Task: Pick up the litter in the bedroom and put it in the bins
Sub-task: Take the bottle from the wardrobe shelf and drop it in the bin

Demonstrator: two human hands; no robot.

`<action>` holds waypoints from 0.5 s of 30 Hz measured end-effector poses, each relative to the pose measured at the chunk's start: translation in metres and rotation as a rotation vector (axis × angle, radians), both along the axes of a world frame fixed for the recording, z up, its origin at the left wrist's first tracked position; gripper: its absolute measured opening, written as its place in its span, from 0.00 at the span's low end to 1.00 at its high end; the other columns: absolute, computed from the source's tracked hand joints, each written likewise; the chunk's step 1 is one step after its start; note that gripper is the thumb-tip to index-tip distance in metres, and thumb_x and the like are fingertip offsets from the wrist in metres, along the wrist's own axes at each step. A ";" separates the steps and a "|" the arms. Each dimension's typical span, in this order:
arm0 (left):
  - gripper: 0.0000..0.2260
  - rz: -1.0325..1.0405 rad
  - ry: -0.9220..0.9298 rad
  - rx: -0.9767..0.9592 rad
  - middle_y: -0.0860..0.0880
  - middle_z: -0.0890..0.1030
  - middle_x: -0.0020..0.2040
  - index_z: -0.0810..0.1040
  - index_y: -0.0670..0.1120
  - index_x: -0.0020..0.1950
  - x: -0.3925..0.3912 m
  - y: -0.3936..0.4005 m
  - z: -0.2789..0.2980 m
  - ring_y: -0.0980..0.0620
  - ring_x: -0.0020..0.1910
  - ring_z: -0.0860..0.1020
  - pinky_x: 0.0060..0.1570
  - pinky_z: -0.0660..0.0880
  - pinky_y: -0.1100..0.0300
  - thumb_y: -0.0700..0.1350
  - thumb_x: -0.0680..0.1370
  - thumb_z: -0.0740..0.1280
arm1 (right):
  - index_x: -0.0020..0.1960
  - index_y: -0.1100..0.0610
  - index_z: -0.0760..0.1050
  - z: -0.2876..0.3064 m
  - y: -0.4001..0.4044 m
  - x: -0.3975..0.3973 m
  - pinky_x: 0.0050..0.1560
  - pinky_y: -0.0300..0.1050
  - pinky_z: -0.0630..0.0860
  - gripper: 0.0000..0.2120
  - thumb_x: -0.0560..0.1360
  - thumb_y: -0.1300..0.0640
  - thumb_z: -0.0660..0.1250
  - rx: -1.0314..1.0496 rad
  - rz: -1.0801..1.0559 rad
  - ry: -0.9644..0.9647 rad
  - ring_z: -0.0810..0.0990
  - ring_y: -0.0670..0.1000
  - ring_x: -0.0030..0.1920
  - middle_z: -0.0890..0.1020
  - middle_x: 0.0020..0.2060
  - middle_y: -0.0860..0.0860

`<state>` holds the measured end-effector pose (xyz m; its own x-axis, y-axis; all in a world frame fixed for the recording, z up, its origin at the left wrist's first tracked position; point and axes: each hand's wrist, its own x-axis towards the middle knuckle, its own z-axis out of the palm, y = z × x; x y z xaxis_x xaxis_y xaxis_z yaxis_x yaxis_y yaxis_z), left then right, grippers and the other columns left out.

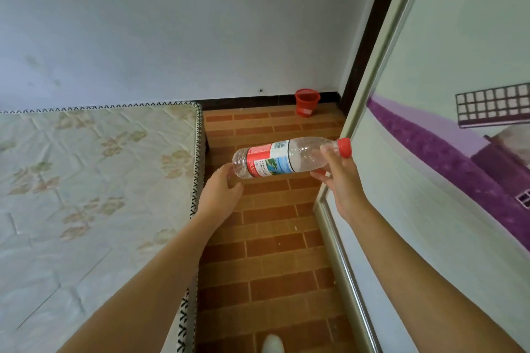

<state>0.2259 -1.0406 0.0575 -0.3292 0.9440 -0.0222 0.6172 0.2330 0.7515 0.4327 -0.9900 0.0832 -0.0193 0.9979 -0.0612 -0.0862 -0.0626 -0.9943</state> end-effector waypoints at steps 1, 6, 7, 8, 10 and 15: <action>0.21 0.007 -0.002 0.008 0.46 0.75 0.66 0.67 0.47 0.69 -0.003 0.017 0.001 0.48 0.65 0.72 0.60 0.68 0.57 0.41 0.76 0.63 | 0.66 0.50 0.65 0.001 0.020 -0.003 0.55 0.47 0.77 0.20 0.76 0.49 0.63 -0.001 0.012 0.004 0.76 0.50 0.59 0.75 0.59 0.52; 0.21 0.032 -0.022 -0.010 0.46 0.75 0.65 0.68 0.47 0.68 -0.023 0.090 -0.003 0.48 0.63 0.73 0.56 0.69 0.58 0.41 0.75 0.62 | 0.63 0.50 0.67 -0.002 0.099 -0.023 0.58 0.50 0.77 0.17 0.76 0.49 0.62 -0.030 0.055 -0.003 0.76 0.51 0.60 0.77 0.59 0.52; 0.21 0.035 -0.027 -0.011 0.46 0.75 0.65 0.68 0.47 0.68 -0.028 0.105 -0.005 0.48 0.63 0.74 0.55 0.69 0.58 0.41 0.75 0.62 | 0.61 0.48 0.68 -0.003 0.113 -0.027 0.57 0.49 0.77 0.14 0.76 0.49 0.62 -0.033 0.061 -0.001 0.76 0.50 0.59 0.77 0.59 0.52; 0.21 0.038 -0.032 -0.012 0.46 0.75 0.65 0.68 0.47 0.68 -0.033 0.121 -0.006 0.48 0.63 0.74 0.55 0.69 0.59 0.41 0.75 0.62 | 0.60 0.47 0.68 -0.005 0.128 -0.032 0.57 0.49 0.77 0.13 0.76 0.49 0.62 -0.039 0.067 0.000 0.76 0.50 0.59 0.77 0.58 0.52; 0.20 0.042 -0.040 -0.019 0.47 0.76 0.64 0.68 0.47 0.68 -0.042 0.153 -0.009 0.48 0.62 0.74 0.52 0.67 0.60 0.41 0.76 0.62 | 0.61 0.48 0.68 -0.010 0.158 -0.042 0.57 0.49 0.77 0.15 0.76 0.49 0.63 -0.051 0.068 -0.018 0.77 0.50 0.59 0.77 0.59 0.52; 0.20 -0.008 -0.068 -0.001 0.45 0.76 0.64 0.68 0.45 0.68 -0.079 0.249 -0.017 0.47 0.62 0.73 0.55 0.68 0.58 0.40 0.75 0.62 | 0.66 0.52 0.67 -0.020 0.246 -0.076 0.58 0.50 0.77 0.21 0.75 0.47 0.63 -0.062 0.025 -0.046 0.77 0.50 0.59 0.77 0.60 0.52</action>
